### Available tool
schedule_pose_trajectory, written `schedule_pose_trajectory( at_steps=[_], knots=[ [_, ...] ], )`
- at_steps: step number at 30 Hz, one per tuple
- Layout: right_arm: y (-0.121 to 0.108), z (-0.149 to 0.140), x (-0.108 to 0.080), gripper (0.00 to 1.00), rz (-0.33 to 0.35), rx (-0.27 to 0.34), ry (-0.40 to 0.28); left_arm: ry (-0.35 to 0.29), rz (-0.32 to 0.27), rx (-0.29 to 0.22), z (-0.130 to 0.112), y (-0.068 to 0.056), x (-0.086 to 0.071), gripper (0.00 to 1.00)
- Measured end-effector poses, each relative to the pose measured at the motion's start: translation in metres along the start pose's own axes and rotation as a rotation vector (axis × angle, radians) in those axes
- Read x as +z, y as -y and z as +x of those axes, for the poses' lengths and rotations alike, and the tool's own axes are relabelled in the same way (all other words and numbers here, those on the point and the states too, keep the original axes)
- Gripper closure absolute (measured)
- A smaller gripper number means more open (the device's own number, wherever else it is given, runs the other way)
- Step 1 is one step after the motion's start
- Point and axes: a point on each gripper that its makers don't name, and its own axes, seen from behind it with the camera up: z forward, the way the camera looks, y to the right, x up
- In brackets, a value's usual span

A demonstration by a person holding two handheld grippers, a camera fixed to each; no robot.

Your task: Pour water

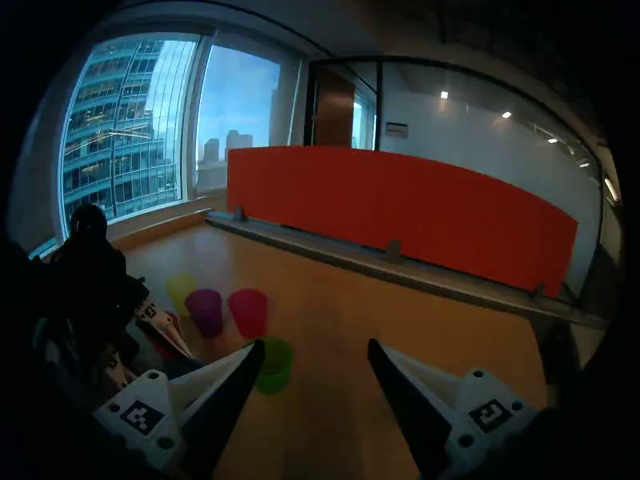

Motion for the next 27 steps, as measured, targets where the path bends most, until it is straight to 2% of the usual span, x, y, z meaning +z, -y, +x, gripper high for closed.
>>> schedule_pose_trajectory(
  at_steps=[6,10,27],
  knots=[
    [0.000,0.001,0.001,0.01,0.000,0.002,-0.001,-0.029,0.021,0.022,0.009,0.002,-0.011,0.14],
    [0.000,0.001,0.001,0.00,0.000,0.000,-0.001,-0.056,0.038,0.011,0.017,0.006,-0.023,0.15],
    [0.005,0.004,0.003,0.01,0.011,-0.007,-0.007,-0.195,0.121,-0.020,0.060,0.035,-0.074,0.15]
  ],
)
